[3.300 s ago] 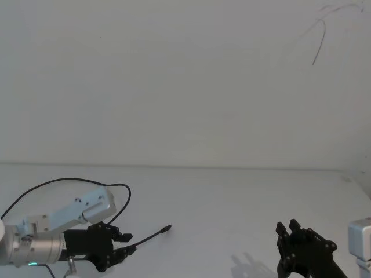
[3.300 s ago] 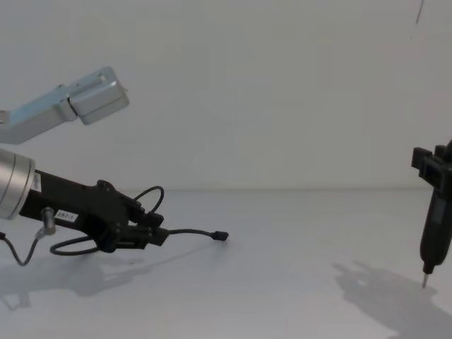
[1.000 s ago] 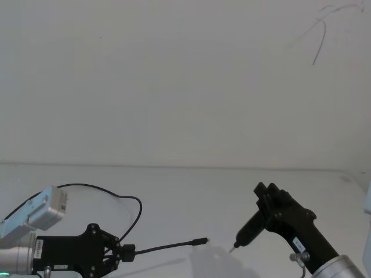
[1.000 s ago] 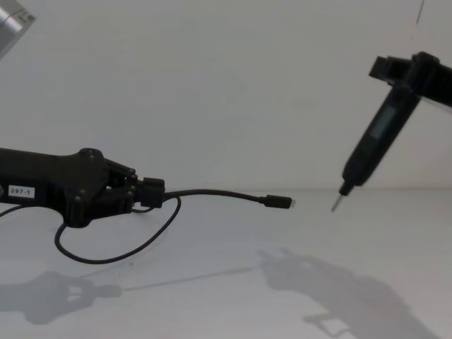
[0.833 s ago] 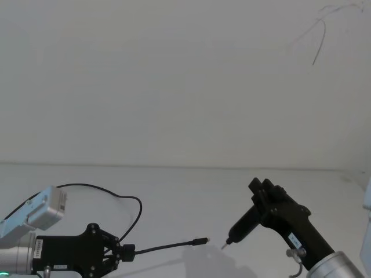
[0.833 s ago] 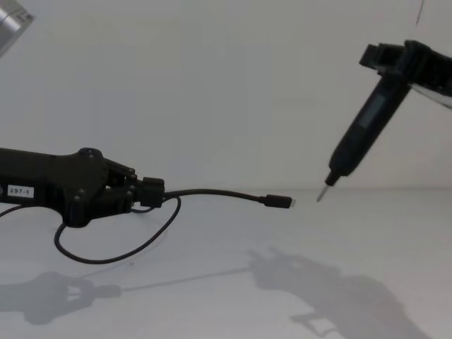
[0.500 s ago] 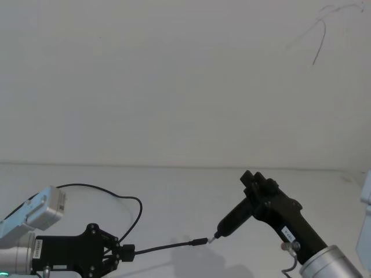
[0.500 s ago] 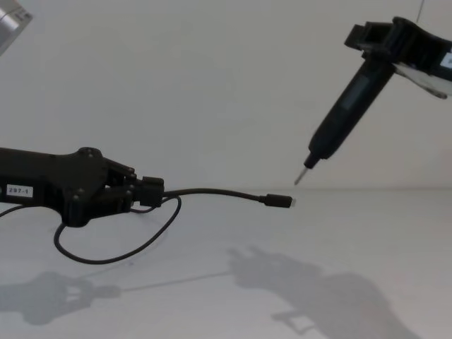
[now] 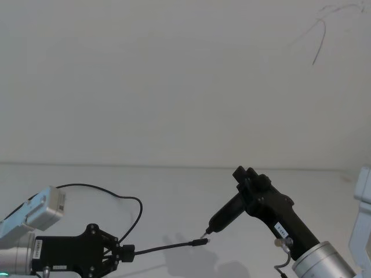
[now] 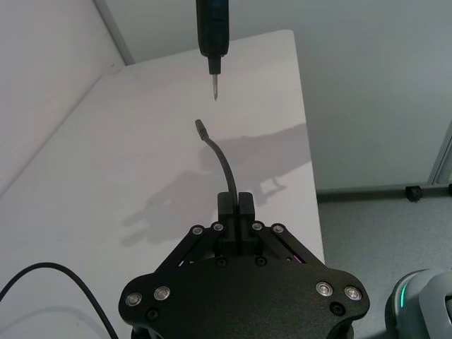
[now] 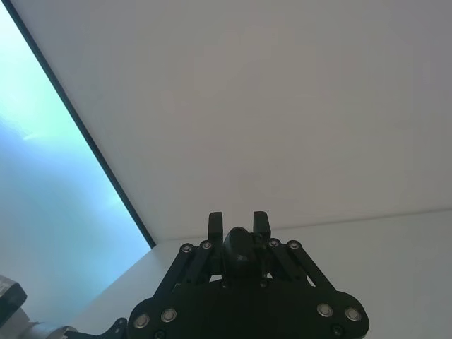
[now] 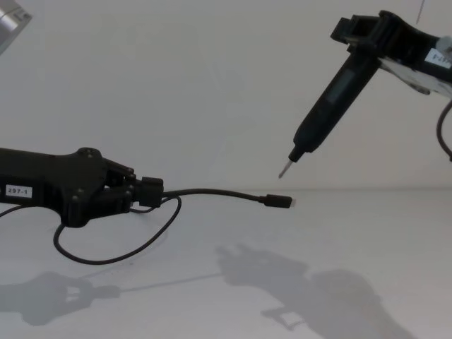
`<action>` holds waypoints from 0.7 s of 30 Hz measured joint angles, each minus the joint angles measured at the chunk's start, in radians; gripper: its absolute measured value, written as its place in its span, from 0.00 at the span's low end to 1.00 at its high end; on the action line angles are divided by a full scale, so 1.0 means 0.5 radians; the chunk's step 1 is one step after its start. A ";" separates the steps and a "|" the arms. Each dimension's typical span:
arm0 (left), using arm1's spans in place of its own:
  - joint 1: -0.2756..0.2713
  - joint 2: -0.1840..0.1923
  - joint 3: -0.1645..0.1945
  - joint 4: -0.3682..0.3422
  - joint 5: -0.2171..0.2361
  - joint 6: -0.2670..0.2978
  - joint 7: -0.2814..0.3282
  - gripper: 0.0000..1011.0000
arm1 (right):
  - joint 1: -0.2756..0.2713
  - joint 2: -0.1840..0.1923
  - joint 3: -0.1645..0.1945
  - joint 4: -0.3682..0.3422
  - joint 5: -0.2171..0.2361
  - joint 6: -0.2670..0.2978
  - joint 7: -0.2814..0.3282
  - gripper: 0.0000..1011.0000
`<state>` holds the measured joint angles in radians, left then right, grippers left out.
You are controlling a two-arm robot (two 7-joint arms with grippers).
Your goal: Pick up the data cable with the one hand.
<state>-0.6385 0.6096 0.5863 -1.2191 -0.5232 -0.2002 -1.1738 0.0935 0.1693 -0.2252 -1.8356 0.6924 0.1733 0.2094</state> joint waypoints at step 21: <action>0.000 0.000 0.000 0.000 -0.001 0.000 -0.001 0.04 | 0.094 0.048 -0.020 0.208 0.002 -0.086 0.061 0.25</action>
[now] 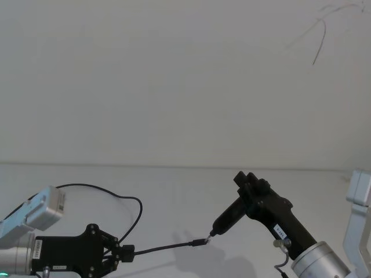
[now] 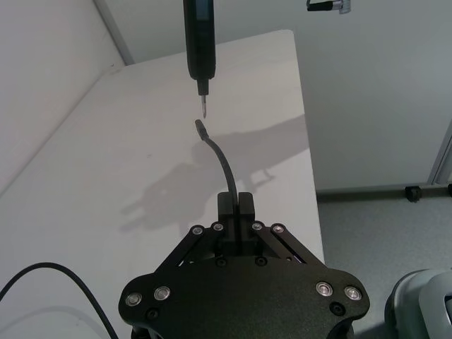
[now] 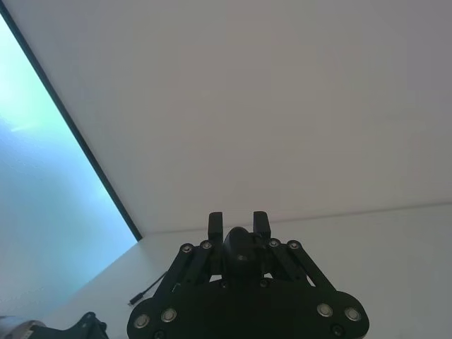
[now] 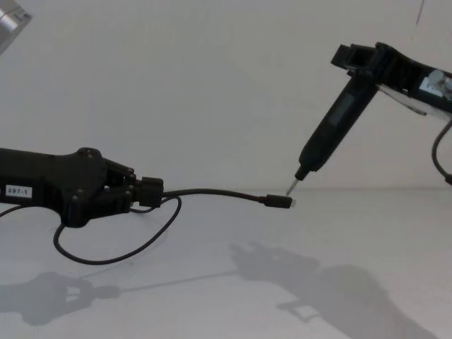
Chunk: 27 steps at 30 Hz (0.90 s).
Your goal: Pick up the data cable with the one hand.
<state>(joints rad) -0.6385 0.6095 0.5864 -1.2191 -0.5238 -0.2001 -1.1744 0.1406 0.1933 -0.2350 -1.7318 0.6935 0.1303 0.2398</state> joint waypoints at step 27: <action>0.000 0.000 0.000 0.000 0.000 0.000 0.000 0.04 | 0.083 0.056 0.011 0.139 0.092 -0.028 0.050 0.25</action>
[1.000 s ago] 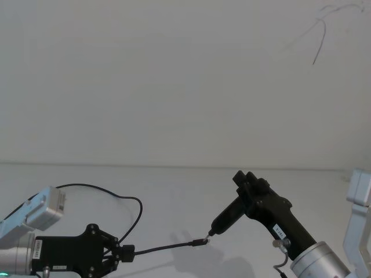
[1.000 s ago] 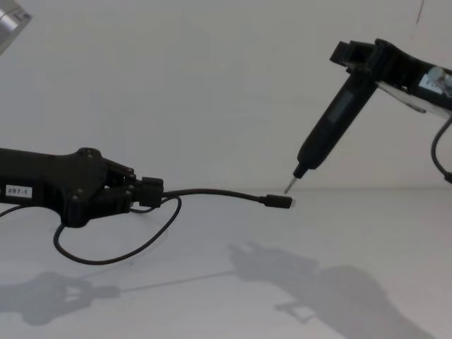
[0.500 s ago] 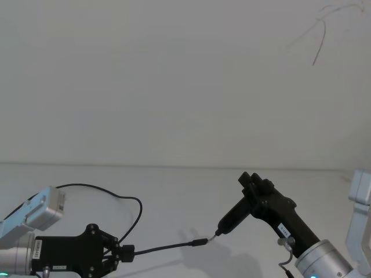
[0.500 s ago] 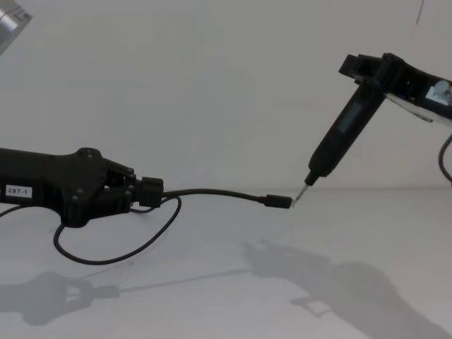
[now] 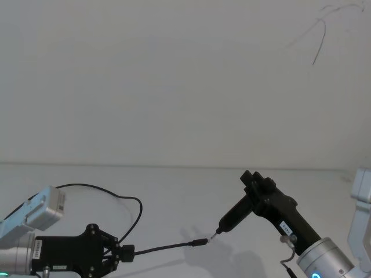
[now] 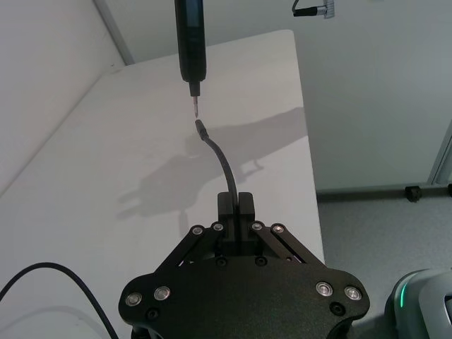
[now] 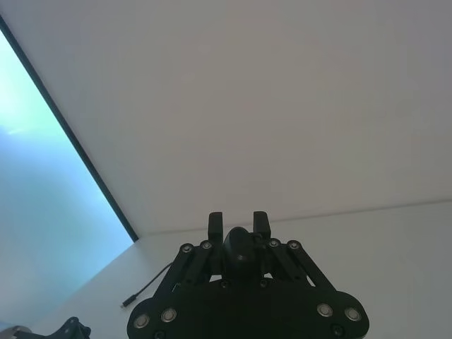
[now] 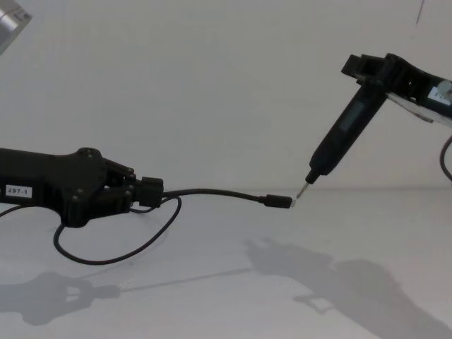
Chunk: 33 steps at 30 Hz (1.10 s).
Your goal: Pick up the data cable with the one hand.
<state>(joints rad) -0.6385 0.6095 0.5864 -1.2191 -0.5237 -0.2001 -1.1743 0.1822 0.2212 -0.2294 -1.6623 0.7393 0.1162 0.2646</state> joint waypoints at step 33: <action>0.000 0.000 0.000 0.000 0.000 0.000 0.000 0.04 | 0.037 0.045 -0.048 0.039 0.096 0.060 -0.013 0.25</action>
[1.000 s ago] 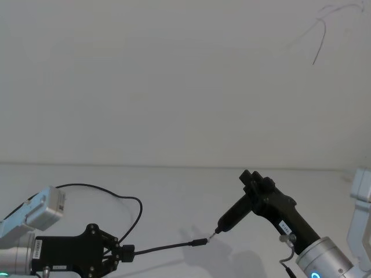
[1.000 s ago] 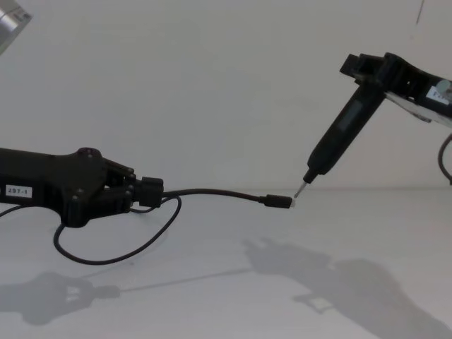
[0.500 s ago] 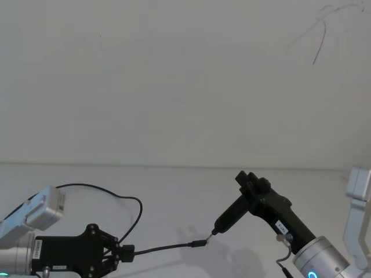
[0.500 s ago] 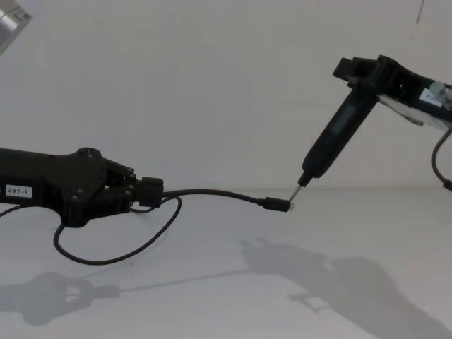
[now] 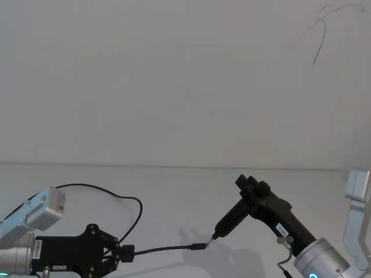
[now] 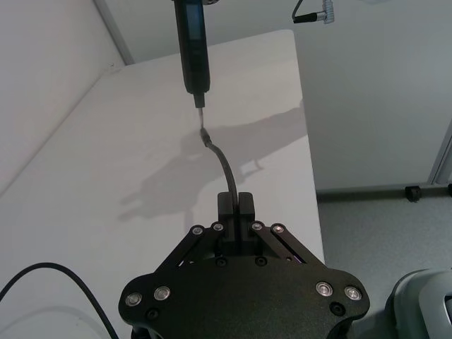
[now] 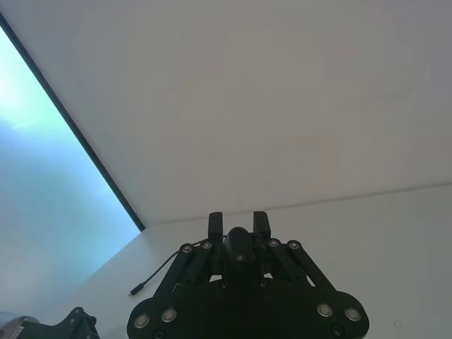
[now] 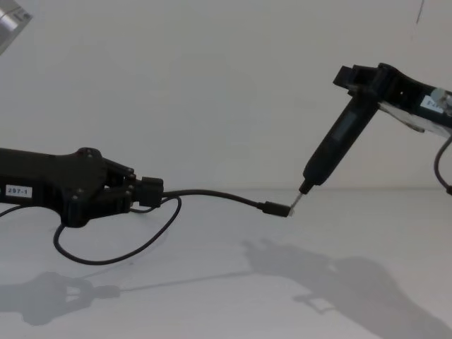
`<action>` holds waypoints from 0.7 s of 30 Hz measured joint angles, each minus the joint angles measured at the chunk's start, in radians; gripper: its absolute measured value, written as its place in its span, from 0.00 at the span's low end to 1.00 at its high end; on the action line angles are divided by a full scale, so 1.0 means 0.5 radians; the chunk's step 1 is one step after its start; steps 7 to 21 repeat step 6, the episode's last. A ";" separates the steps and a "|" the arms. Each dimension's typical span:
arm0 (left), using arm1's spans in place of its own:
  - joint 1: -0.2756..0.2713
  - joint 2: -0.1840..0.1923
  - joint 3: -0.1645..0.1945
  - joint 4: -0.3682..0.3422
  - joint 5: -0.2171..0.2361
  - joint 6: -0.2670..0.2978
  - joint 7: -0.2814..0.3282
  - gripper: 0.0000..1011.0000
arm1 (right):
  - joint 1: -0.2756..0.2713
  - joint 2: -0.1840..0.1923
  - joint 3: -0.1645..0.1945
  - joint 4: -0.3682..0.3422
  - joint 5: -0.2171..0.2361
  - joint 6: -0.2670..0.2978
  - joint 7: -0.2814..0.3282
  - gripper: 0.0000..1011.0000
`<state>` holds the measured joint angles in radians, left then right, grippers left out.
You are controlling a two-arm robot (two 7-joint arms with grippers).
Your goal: Pick up the data cable with the one hand.
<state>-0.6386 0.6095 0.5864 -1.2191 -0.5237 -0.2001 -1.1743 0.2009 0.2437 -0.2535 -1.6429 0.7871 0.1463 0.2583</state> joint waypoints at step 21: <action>0.000 0.000 0.000 0.000 0.000 0.000 0.000 0.04 | -0.001 0.010 -0.002 -0.005 0.007 0.007 -0.009 0.25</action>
